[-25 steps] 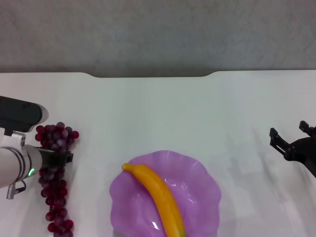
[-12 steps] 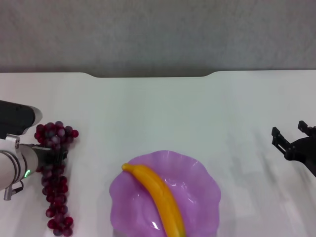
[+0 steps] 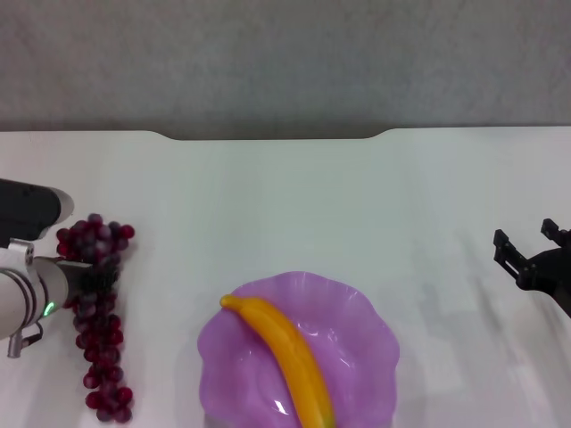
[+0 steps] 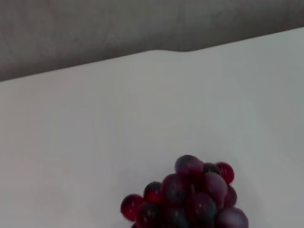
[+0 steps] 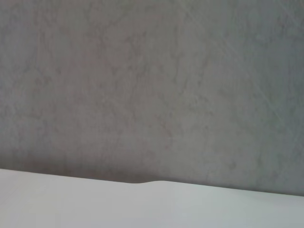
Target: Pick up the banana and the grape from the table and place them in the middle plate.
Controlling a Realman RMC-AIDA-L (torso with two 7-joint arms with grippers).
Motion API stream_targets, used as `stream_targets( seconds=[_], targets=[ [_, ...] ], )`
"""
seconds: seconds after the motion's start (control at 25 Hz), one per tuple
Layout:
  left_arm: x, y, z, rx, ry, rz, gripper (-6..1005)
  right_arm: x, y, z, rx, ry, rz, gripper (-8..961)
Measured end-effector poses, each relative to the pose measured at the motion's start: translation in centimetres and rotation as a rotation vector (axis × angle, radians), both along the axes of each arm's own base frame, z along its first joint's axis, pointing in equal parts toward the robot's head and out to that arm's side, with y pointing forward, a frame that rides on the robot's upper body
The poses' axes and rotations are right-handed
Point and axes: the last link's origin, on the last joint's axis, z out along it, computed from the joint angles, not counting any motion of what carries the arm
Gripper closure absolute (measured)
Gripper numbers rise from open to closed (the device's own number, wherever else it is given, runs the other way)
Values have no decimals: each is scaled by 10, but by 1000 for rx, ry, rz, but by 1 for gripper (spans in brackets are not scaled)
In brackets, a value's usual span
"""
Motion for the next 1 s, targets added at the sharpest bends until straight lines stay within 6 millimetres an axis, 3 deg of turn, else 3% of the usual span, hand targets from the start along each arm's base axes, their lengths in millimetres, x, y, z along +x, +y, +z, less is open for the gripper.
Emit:
stream_targets(
  seconds=[0.24,0.56,1.0],
  targets=[
    [10,4,6,33,-21,-42,578,-1,1,-1,-4,-5,6,188],
    [10,3,8,47,-30,-50,665,0,1,0,1,-3,2,187],
    [14,0,12,70,-44,-72,707,-2,2,-1,-3,-6,10,187]
  ],
)
